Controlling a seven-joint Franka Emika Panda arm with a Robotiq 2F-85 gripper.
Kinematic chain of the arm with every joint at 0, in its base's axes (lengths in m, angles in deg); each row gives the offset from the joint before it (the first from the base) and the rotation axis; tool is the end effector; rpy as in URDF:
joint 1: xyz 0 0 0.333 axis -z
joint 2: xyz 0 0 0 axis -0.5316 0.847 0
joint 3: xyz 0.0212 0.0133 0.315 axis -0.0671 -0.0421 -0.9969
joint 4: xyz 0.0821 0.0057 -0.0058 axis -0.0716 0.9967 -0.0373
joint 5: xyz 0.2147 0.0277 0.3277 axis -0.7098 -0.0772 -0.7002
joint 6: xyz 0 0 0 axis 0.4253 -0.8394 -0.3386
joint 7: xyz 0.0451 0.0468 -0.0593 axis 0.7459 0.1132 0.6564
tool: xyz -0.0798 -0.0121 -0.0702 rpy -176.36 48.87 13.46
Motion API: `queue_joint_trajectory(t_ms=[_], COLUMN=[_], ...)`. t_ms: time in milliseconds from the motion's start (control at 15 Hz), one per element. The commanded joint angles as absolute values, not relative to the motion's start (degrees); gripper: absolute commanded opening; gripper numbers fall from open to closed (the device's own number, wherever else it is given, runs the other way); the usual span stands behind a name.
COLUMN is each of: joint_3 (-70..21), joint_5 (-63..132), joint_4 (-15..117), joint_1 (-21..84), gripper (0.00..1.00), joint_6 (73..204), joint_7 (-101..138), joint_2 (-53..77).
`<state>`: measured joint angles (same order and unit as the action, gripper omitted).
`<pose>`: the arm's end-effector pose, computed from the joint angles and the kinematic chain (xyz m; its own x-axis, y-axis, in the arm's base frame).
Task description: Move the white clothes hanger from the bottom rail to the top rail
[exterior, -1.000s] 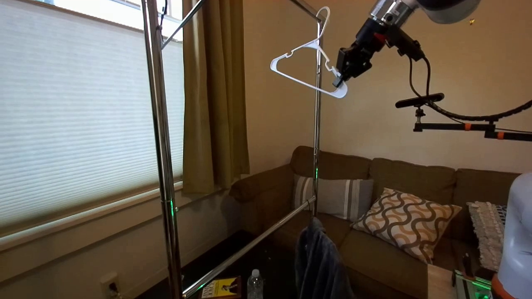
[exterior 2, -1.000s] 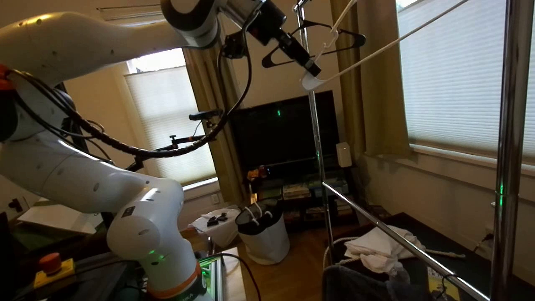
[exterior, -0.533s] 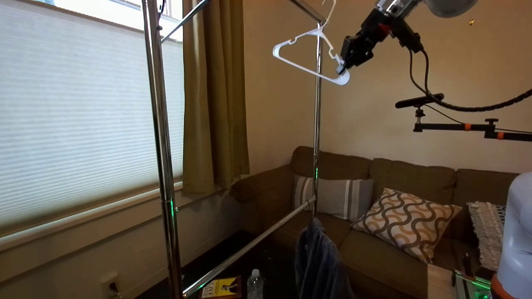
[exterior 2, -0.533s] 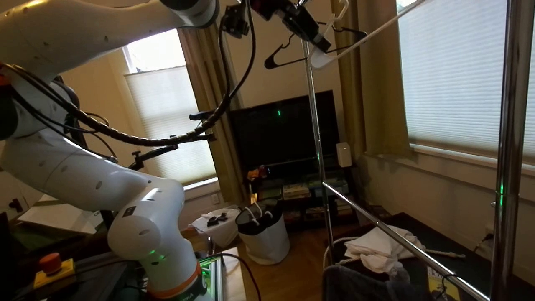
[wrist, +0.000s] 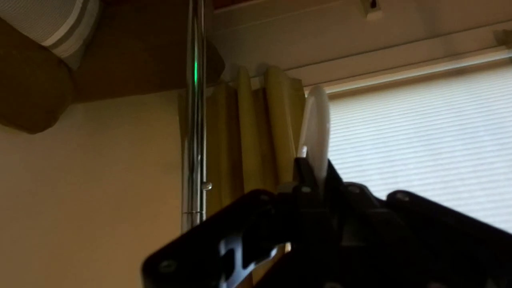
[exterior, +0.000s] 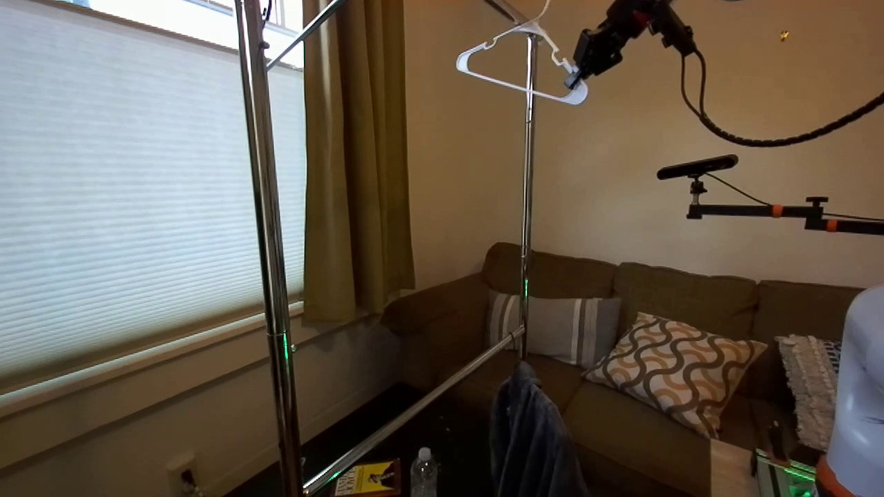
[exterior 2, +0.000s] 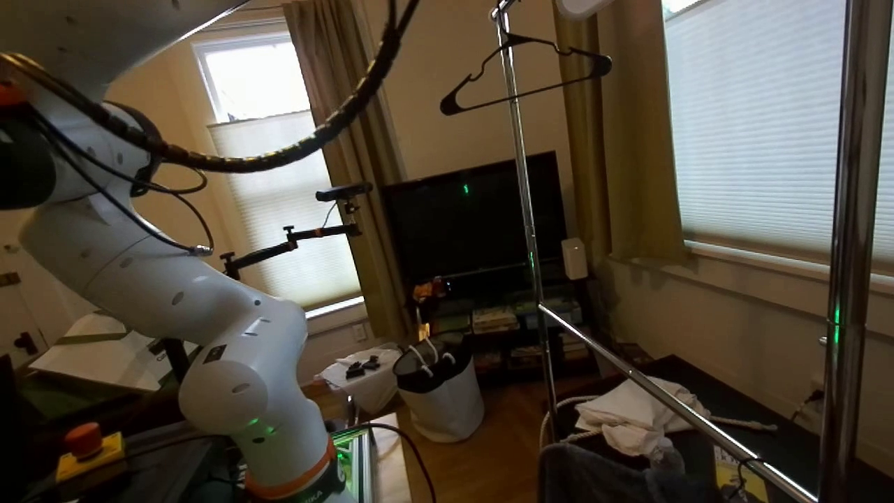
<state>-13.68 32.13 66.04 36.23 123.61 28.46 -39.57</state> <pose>0.3395 -0.1702 0.8145 0.6582 -0.1990 0.7260 -0.2210 -0.9730 -0.0663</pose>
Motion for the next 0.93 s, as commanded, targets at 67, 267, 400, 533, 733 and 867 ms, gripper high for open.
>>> queue_joint_trajectory(t_ms=[67,267,400,533,733,867], joint_3=[-16.28,-15.69,-15.00,-15.19,-15.90,-16.81], joint_5=[32.60,31.98,31.01,32.19,32.30,32.89], joint_4=[57.71,53.83,51.01,49.93,50.16,51.49], joint_1=[37.46,39.87,41.23,42.27,42.24,42.06], gripper=[0.02,0.02,0.02,0.36,0.56,0.72], joint_6=[120.85,121.11,119.23,116.28,112.44,111.57], joint_7=[27.94,23.34,20.31,19.73,20.82,21.01], joint_2=[-28.59,-24.56,-22.88,-22.74,-24.85,-27.41])
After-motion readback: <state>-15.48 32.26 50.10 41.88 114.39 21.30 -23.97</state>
